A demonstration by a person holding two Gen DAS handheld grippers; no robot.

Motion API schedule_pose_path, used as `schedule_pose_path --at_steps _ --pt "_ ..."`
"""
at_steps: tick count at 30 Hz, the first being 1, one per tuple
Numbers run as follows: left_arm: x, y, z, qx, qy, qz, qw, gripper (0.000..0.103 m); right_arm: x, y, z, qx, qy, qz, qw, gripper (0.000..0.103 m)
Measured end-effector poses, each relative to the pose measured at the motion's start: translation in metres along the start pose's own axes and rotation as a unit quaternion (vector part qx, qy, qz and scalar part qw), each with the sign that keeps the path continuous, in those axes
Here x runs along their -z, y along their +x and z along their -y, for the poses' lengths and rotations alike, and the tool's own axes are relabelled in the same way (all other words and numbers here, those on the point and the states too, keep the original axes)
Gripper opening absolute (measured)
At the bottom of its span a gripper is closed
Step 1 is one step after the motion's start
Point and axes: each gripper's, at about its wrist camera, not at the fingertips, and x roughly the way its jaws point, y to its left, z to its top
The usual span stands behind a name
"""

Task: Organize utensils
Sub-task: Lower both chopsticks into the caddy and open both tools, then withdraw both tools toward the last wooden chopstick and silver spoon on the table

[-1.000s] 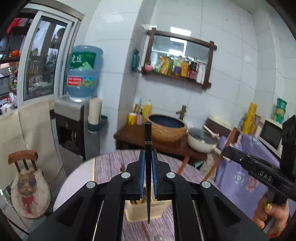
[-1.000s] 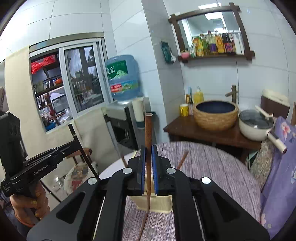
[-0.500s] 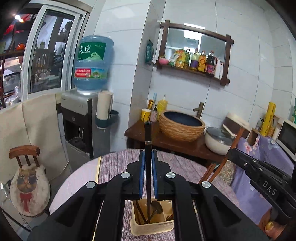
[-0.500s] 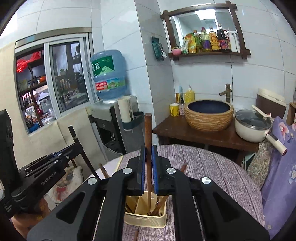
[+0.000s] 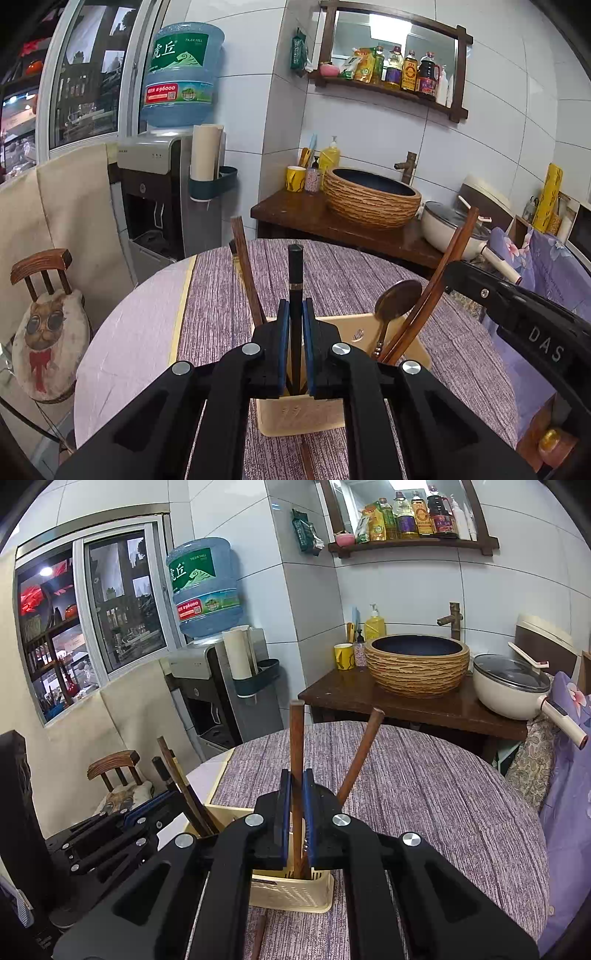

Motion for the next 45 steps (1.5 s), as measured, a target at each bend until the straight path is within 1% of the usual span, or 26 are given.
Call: schedule_pose_path --at_steps 2,5,7,8,9,10,11,13,15,16,18,21,23,27,30,31,33,36,38,41,45 --pt "0.002 0.0 0.001 -0.003 0.006 0.002 1.0 0.008 0.003 0.0 -0.001 -0.002 -0.003 0.001 1.0 0.008" --pt "0.003 -0.006 0.0 0.006 0.005 0.001 1.0 0.009 0.005 -0.007 -0.003 0.001 -0.013 0.018 1.0 0.009" --pt "0.005 -0.011 -0.001 0.007 0.006 0.006 0.9999 0.012 0.006 -0.016 -0.004 -0.004 -0.016 0.028 0.999 0.019" --pt "0.007 -0.015 -0.001 0.008 0.008 0.009 0.9999 0.02 0.007 -0.02 -0.005 -0.006 -0.018 0.035 0.999 0.038" --pt "0.009 -0.018 -0.001 0.009 0.009 0.013 0.9998 0.032 0.01 -0.027 -0.006 -0.004 -0.023 0.047 0.999 0.055" --pt "0.011 -0.022 -0.002 0.01 0.007 0.017 0.9998 0.037 0.015 -0.036 -0.007 0.004 -0.032 0.063 0.998 0.059" --pt "0.013 -0.027 -0.003 0.012 0.005 0.022 0.9997 0.044 0.018 -0.042 -0.009 0.009 -0.038 0.067 0.997 0.059" --pt "0.022 -0.039 -0.007 0.013 0.005 0.032 0.9994 0.051 0.029 -0.054 -0.008 0.01 -0.043 0.069 0.997 0.06" --pt "0.035 -0.049 -0.011 0.009 0.003 0.035 0.9993 0.063 0.042 -0.062 -0.006 0.01 -0.035 0.065 0.997 0.07" --pt "0.042 -0.053 -0.015 0.009 -0.003 0.034 0.9994 0.065 0.051 -0.065 -0.006 0.012 -0.034 0.058 0.998 0.071" --pt "0.058 -0.056 -0.023 0.011 -0.019 0.019 0.9996 0.069 0.068 -0.068 -0.008 0.012 -0.038 0.043 0.998 0.073" --pt "0.079 -0.057 -0.028 0.01 -0.027 -0.003 0.9996 0.071 0.094 -0.064 -0.015 0.012 -0.058 0.008 0.998 0.073" --pt "0.094 -0.055 -0.032 -0.001 -0.026 -0.019 0.9995 0.074 0.111 -0.063 -0.019 0.017 -0.067 -0.008 0.998 0.073" --pt "0.121 -0.053 -0.045 -0.007 -0.05 -0.045 0.9977 0.077 0.144 -0.059 -0.024 0.029 -0.079 -0.037 0.996 0.074" --pt "0.141 -0.051 -0.051 -0.03 -0.044 -0.06 0.9967 0.077 0.168 -0.054 -0.019 0.035 -0.068 -0.062 0.995 0.074" --pt "0.148 -0.051 -0.054 -0.035 -0.046 -0.069 0.996 0.077 0.179 -0.053 -0.017 0.043 -0.064 -0.069 0.995 0.074" --pt "0.159 -0.051 -0.061 -0.034 -0.056 -0.081 0.9946 0.078 0.195 -0.05 -0.013 0.055 -0.057 -0.083 0.993 0.074" --pt "0.173 -0.054 -0.066 -0.043 -0.059 -0.088 0.9934 0.08 0.216 -0.046 -0.008 0.053 -0.038 -0.107 0.992 0.074" --pt "0.181 -0.056 -0.066 -0.049 -0.052 -0.094 0.993 0.08 0.227 -0.043 -0.006 0.056 -0.034 -0.12 0.991 0.074" --pt "0.187 -0.056 -0.062 -0.044 -0.043 -0.104 0.9926 0.08 0.232 -0.038 -0.007 0.053 -0.033 -0.133 0.989 0.074" --pt "0.191 -0.058 -0.057 -0.041 -0.03 -0.103 0.9934 0.08 0.231 -0.03 -0.018 0.06 -0.056 -0.143 0.986 0.074"
